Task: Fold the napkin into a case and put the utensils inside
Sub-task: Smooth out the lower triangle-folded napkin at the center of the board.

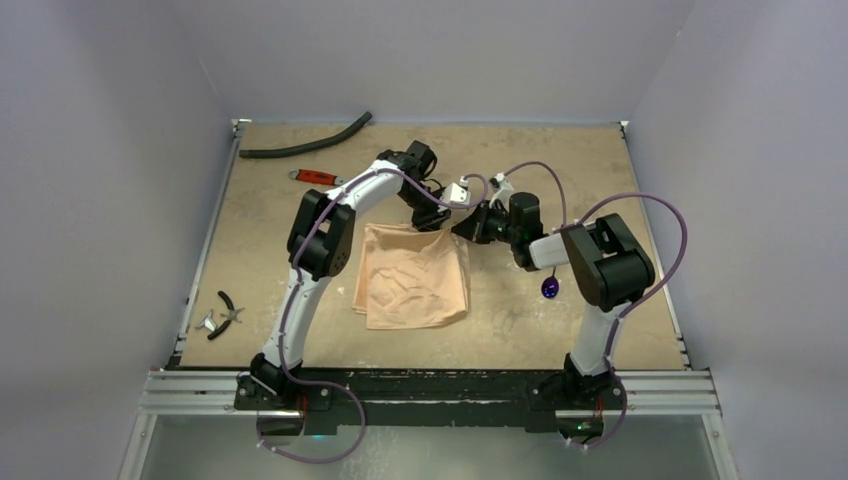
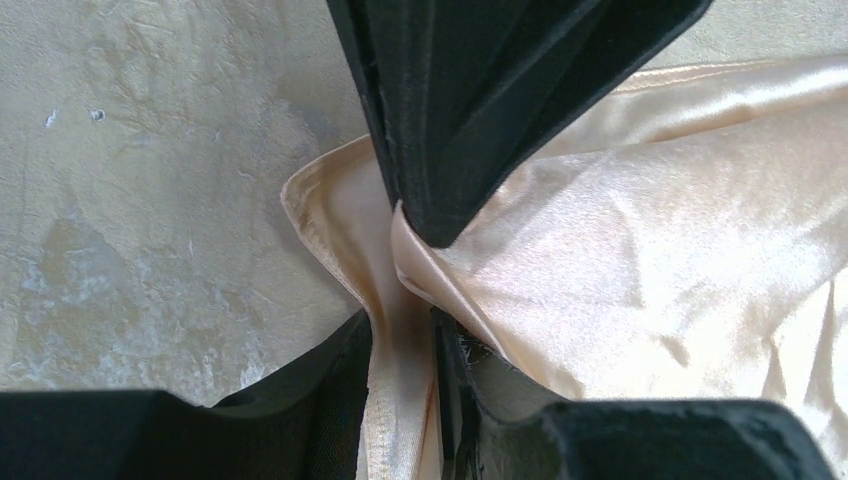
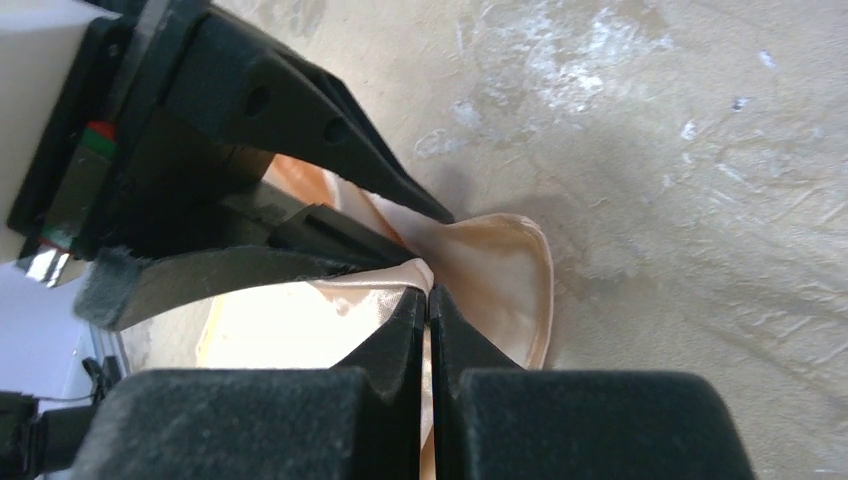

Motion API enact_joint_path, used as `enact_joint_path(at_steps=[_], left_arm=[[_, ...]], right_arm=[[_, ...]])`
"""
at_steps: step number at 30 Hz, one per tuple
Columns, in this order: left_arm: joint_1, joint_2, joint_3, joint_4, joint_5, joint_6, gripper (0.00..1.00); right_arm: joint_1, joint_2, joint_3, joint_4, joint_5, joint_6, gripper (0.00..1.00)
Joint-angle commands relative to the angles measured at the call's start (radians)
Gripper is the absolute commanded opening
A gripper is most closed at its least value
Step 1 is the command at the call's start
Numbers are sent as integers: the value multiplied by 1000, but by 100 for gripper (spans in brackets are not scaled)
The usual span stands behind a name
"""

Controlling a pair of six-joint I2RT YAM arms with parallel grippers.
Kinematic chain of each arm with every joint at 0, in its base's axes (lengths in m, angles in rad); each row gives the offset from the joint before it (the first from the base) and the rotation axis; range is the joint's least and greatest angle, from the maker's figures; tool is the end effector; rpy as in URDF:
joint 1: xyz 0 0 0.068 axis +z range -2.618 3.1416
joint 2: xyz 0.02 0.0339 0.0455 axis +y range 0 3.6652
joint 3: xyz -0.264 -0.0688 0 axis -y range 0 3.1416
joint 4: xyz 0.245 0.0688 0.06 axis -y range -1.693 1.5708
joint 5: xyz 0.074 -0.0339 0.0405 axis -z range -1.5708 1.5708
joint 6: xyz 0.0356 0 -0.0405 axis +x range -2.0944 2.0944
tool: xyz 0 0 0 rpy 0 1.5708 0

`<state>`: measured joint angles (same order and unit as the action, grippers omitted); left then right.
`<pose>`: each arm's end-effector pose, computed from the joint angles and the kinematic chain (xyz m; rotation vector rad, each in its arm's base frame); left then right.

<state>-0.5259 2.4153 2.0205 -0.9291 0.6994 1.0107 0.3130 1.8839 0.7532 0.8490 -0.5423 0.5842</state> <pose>0.4135 -0.2665 0.1518 1.9021 1.7980 -0.8478 0.3372 0.1284 0.1395 -0.1381 1.9594 1.1084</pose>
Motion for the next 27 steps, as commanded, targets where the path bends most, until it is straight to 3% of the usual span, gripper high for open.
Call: enact_joint_path(at_steps=[1, 4, 7, 13, 17, 22, 27], left_arm=[[12, 9, -14, -26, -74, -48, 32], [65, -34, 1, 108, -101, -227, 44], [132, -69, 66, 140, -94, -350, 50], [222, -193, 25, 94, -30, -372, 56], [203, -250, -130, 143, 1, -354, 58], [136, -223, -180, 264, -10, -399, 59], [70, -184, -173, 302, -95, -350, 61]], right_arm=[[-15, 35, 52, 6, 110, -2, 0], [-15, 51, 64, -31, 144, -21, 0], [-15, 49, 71, -59, 161, -30, 0], [-15, 50, 86, -55, 172, -27, 0], [-7, 39, 104, -50, 142, -33, 0], [3, 23, 161, -118, 115, -63, 0], [4, 46, 215, -204, 129, -82, 11]])
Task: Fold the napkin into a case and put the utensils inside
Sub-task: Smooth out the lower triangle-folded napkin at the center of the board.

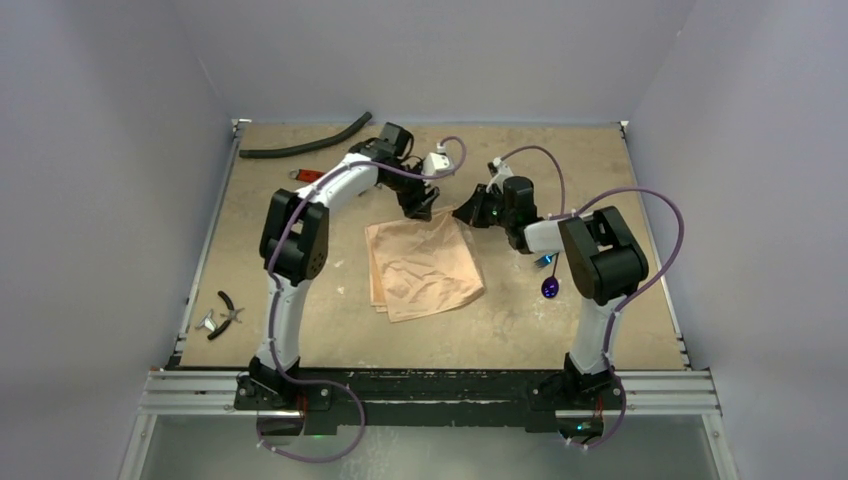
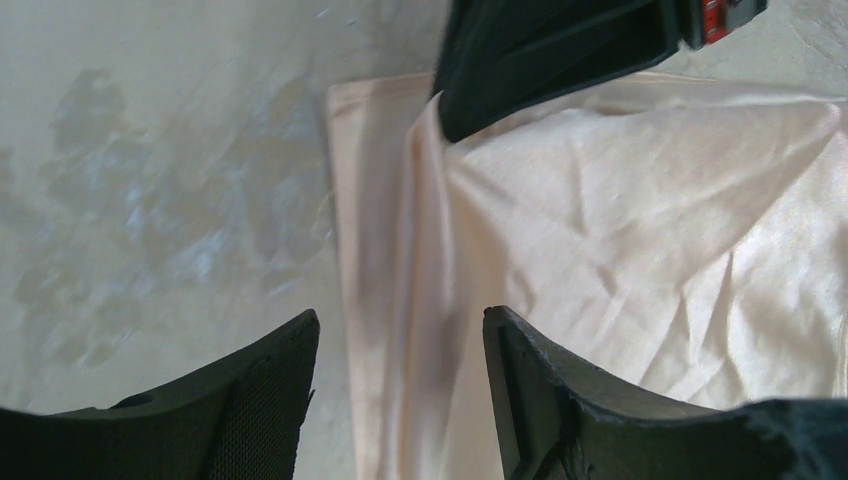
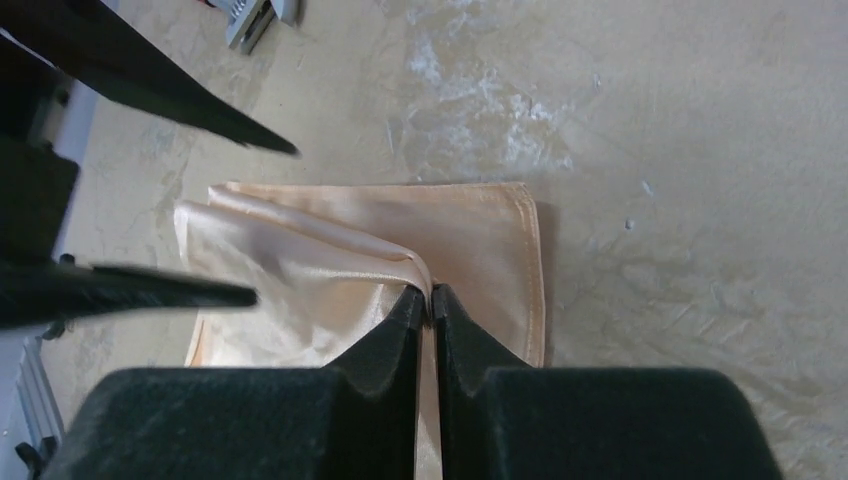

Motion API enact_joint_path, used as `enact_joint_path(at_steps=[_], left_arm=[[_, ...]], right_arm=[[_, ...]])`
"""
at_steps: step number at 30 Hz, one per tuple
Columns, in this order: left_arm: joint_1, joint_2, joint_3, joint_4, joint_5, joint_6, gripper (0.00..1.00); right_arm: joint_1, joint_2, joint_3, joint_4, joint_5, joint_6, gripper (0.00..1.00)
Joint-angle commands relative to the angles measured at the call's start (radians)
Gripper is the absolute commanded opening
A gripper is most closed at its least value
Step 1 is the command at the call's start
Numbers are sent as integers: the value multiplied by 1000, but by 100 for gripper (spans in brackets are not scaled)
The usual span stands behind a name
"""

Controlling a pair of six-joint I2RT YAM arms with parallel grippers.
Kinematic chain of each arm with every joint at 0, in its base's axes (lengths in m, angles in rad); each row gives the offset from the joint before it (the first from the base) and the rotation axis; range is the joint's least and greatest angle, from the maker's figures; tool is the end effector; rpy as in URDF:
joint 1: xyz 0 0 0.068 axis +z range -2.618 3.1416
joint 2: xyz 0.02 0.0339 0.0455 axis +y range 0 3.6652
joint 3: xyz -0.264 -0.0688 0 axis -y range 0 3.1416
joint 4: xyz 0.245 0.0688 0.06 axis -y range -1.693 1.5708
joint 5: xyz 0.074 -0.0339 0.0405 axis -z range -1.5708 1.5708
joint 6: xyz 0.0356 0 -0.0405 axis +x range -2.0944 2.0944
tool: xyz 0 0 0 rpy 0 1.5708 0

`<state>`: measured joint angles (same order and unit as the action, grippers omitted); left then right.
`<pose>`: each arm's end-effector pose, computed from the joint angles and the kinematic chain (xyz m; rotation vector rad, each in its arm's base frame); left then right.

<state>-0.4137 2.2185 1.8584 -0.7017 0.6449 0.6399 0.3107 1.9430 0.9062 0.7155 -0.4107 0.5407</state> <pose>0.4306 -0.2124 0.2044 1.4282 2.0283 -0.7479 0.3703 0.1338 0.1454 -0.0676 1.9814 0.9557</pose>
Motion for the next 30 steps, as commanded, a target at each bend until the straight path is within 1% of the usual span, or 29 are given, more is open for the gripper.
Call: enact_joint_path(at_steps=[1, 2, 3, 4, 6, 8, 10, 12, 14, 15, 18, 20, 21, 26, 30], left_arm=[[-51, 12, -27, 102, -65, 22, 61], [-56, 11, -45, 133, -86, 20, 61], [-61, 9, -61, 170, -109, 13, 61], [-66, 8, -81, 209, -135, 3, 60], [-69, 7, -109, 273, -159, -11, 59], [-70, 18, -101, 288, -158, -22, 55], [-70, 42, -70, 271, -146, -29, 48], [-71, 58, -44, 249, -134, -34, 46], [-71, 58, -35, 241, -120, -37, 46], [-71, 54, -34, 244, -111, -45, 47], [-71, 57, -3, 215, -65, -61, 49], [-75, 74, 36, 182, -45, -72, 50], [-77, 82, 51, 177, -39, -84, 51], [-89, 117, 124, 137, -7, -103, 53], [-96, 167, 205, 76, 14, -104, 54]], right_arm=[[6, -5, 70, -78, 1, -39, 18], [5, 2, 77, -91, 5, -40, 39], [5, 6, 82, -101, 7, -40, 65], [5, 4, 82, -105, 6, -42, 71], [5, -16, 71, -111, -4, -41, 73], [1, -50, 54, -114, -16, -25, 71], [-7, -81, 31, -102, -29, -8, 63], [-14, -107, 12, -96, -37, 10, 49], [-22, -122, -5, -98, -41, 20, 34], [-28, -132, -15, -100, -37, 21, 27], [-58, -154, -52, -101, -20, 23, 16], [-79, -153, -67, -103, -22, 23, 3], [-82, -147, -68, -105, -31, 18, 0], [-84, -87, -74, -80, -68, 9, 0], [-82, -82, -106, -35, -84, 16, 0]])
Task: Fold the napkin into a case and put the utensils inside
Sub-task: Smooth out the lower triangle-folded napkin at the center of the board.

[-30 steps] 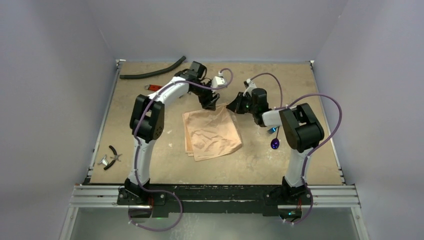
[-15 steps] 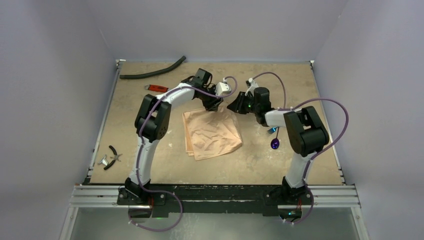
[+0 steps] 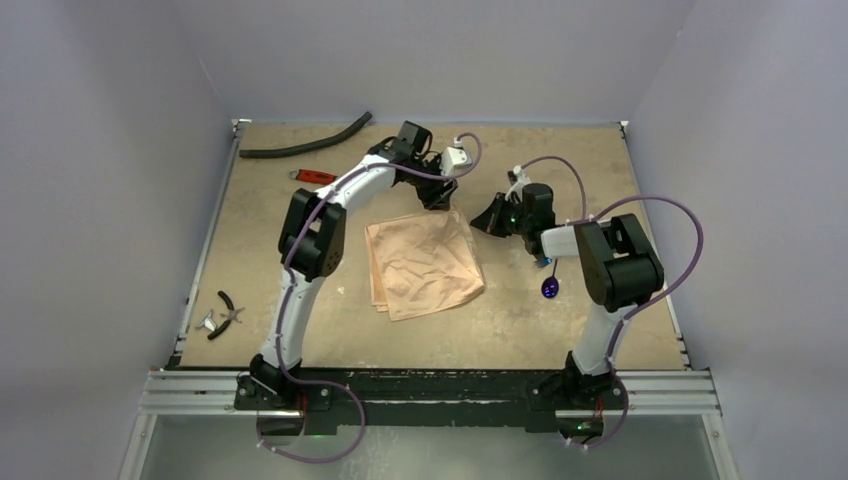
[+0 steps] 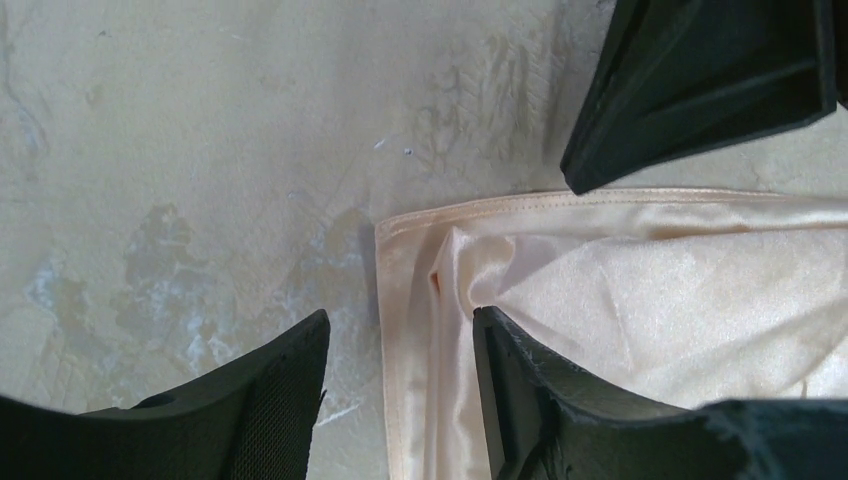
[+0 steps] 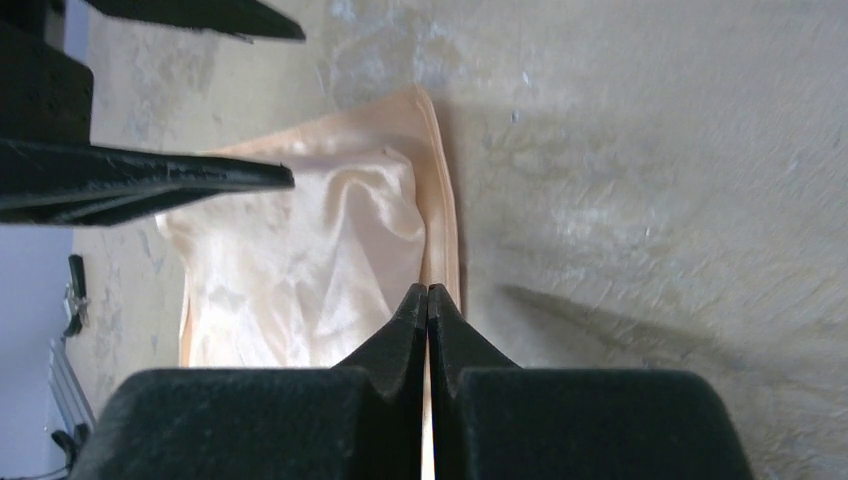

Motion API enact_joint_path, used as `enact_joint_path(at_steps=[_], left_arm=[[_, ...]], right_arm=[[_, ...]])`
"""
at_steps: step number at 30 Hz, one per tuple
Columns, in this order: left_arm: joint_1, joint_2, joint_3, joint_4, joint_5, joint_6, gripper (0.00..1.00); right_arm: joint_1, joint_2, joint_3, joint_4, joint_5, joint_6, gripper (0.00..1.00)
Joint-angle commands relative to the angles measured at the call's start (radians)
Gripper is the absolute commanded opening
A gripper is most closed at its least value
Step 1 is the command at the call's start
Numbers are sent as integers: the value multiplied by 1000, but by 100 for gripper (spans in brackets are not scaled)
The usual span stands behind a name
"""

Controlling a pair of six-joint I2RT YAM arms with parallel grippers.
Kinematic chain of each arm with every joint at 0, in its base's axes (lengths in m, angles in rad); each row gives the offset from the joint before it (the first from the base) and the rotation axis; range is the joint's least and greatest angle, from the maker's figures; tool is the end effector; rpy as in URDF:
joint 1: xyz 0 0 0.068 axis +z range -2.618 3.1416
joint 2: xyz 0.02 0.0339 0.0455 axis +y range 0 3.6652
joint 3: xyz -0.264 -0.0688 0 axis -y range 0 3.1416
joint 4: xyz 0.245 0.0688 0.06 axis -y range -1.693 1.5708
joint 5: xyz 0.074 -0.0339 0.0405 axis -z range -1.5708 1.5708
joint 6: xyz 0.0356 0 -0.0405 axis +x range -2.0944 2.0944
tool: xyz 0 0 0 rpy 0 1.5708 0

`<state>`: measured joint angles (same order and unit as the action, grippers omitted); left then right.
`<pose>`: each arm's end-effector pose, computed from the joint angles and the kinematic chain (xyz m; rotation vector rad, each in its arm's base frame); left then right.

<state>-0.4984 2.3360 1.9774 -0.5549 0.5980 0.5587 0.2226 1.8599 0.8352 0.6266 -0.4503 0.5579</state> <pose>0.4441 -0.2645 0.1922 1.4169 1.9300 -0.7092 0.3590 0.0971 0.1472 0.0342 2.0507 0.9419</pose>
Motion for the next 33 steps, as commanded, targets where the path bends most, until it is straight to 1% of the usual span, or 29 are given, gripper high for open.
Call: enact_joint_path(at_steps=[1, 4, 8, 12, 18, 22, 30, 33], left_arm=[[-11, 67, 107, -87, 68, -25, 54], [-15, 110, 157, -114, 80, -42, 54], [-21, 133, 187, -125, 107, -67, 51], [-34, 130, 189, -135, 115, -72, 47], [-41, 117, 181, -115, 117, -87, 45], [-51, 120, 181, -114, 124, -90, 45], [-55, 95, 180, -120, 128, -88, 54], [-56, 101, 186, -110, 132, -98, 54]], right_arm=[[6, 1, -43, 56, -48, -2, 0], [6, 3, -74, 77, -55, 3, 0], [7, 5, -105, 113, -75, 14, 0], [7, -12, -110, 112, -80, 9, 0], [17, -15, -115, 112, -90, 7, 0], [32, 8, -133, 134, -94, 14, 0], [34, 55, -169, 174, -94, 22, 0], [33, 64, -175, 182, -96, 23, 0]])
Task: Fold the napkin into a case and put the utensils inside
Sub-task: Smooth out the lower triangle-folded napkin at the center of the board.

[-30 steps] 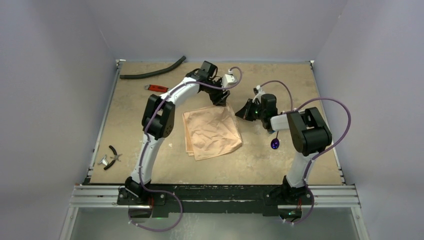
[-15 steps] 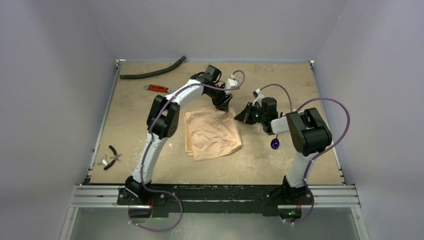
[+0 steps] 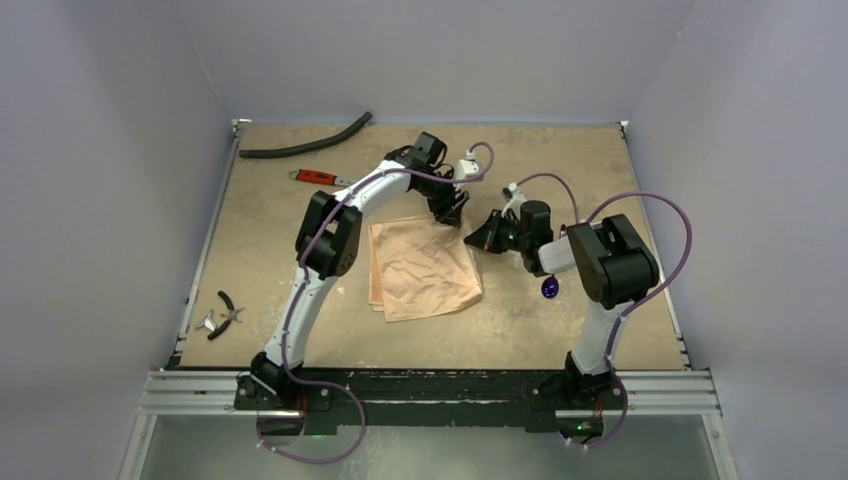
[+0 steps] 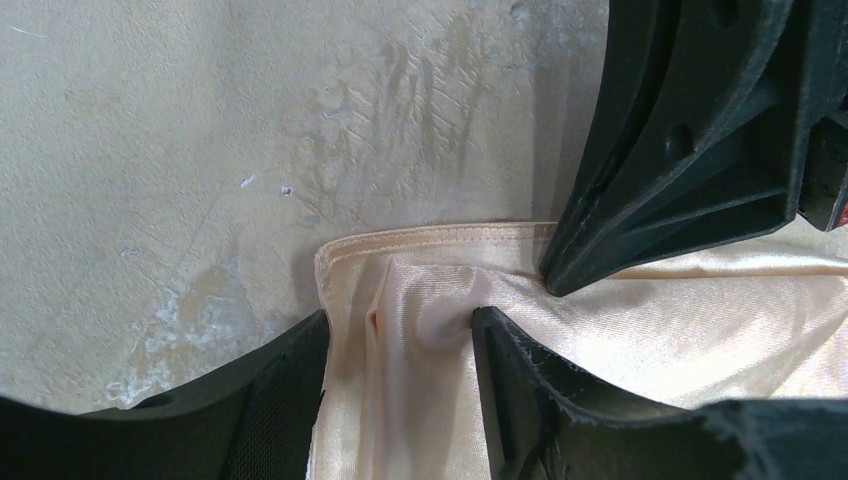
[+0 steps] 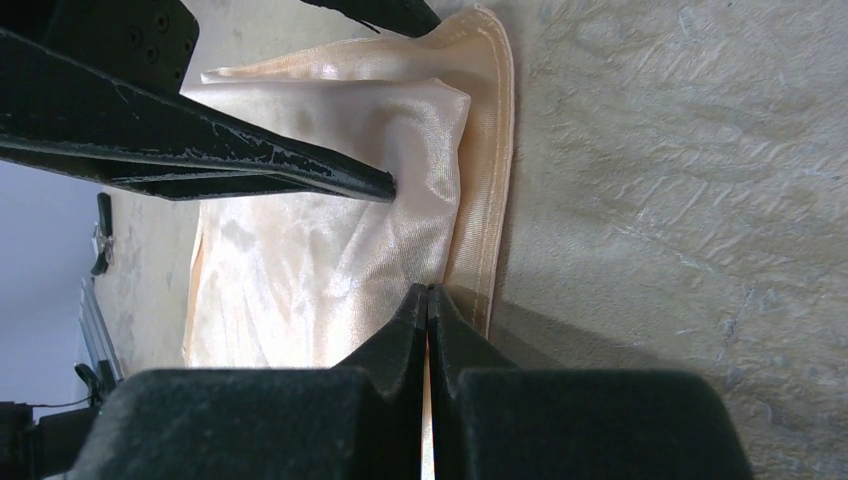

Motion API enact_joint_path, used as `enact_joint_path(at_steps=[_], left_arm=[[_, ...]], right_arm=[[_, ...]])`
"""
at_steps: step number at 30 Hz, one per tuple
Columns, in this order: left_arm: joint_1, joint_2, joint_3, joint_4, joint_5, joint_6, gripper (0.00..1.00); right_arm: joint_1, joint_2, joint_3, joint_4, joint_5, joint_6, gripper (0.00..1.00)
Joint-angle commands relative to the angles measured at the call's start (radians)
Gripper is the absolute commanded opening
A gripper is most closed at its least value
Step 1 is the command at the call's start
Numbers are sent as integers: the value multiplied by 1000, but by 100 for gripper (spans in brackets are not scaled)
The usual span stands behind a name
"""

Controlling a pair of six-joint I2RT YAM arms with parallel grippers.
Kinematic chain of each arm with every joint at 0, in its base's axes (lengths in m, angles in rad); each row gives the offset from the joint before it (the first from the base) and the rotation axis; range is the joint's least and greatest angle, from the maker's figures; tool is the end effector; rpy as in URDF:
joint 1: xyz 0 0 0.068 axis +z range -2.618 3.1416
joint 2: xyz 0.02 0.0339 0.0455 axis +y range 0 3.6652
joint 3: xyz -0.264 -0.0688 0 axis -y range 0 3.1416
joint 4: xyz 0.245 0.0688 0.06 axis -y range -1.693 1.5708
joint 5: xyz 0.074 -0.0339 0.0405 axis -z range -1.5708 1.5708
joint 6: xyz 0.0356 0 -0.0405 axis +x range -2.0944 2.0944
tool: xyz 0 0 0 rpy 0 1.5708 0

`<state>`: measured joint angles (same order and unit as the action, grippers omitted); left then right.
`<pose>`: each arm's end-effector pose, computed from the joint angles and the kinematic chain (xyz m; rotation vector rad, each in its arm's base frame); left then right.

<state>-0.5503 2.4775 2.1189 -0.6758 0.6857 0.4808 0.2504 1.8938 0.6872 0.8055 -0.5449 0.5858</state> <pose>0.4402 -0.2965 0.1591 1.4388 2.0441 -0.9112 0.3280 0.1029 0.1155 -0.0315 2.0707 1.0674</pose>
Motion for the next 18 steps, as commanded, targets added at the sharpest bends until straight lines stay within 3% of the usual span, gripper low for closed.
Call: enact_joint_path(at_steps=[1, 18], left_arm=[[-4, -35, 49, 10, 47, -24, 53], [-13, 13, 78, -27, 30, -12, 47]], right_arm=[[5, 31, -29, 7, -1, -4, 0], [5, 8, -35, -10, 6, -21, 0]])
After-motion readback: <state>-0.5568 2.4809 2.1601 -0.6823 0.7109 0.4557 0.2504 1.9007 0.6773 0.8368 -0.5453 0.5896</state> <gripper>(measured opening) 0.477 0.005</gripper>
